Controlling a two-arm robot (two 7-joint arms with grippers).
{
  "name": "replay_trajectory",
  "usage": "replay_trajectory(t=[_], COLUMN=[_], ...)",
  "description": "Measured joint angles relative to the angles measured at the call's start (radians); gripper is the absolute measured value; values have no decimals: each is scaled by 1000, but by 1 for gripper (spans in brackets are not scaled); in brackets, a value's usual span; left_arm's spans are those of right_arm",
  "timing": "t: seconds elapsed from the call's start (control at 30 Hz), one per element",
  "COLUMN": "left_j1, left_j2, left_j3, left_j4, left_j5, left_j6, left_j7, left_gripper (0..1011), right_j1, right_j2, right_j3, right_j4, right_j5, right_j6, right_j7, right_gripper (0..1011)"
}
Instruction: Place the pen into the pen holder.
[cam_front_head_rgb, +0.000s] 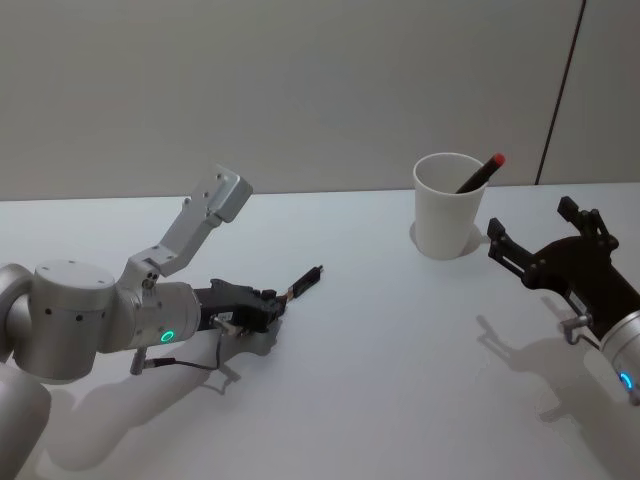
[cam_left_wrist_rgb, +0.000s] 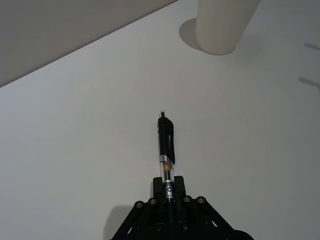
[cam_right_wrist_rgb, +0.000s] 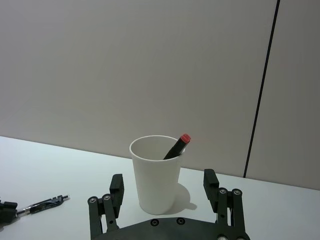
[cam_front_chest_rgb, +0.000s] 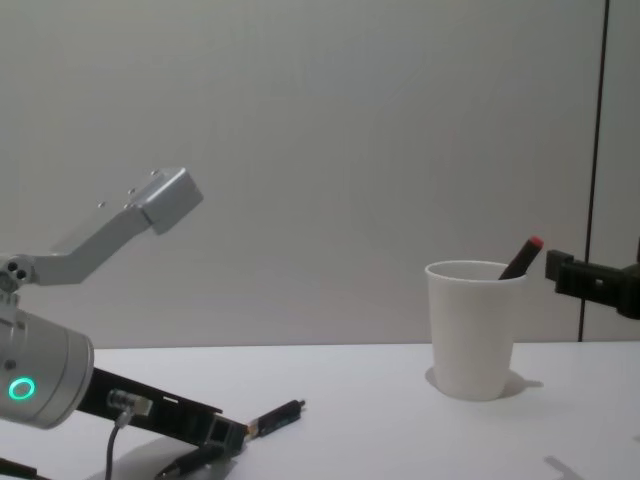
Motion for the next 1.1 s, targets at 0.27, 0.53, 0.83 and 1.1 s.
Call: replay_trajectory(t=[0.27, 0.53, 0.83, 1.1], left_j1=[1, 14, 29, 47], left_j2=[1, 7, 23, 41], left_j3=[-3, -22, -53, -79], left_j4=[-1, -22, -63, -100], left_j5=[-12, -71, -149, -211], left_j6=[-13, -76, -170, -270], left_j7=[8, 52, 97, 111], left_gripper=[121, 120, 121, 121], right_j1=[0, 0, 0, 0], right_j2=[0, 0, 0, 0], right_j3=[0, 0, 0, 0], right_j4=[0, 0, 0, 0], right_j5=[0, 0, 0, 0], right_j6=[0, 0, 0, 0], right_j7=[0, 0, 0, 0], right_gripper=[1002, 1001, 1001, 1001])
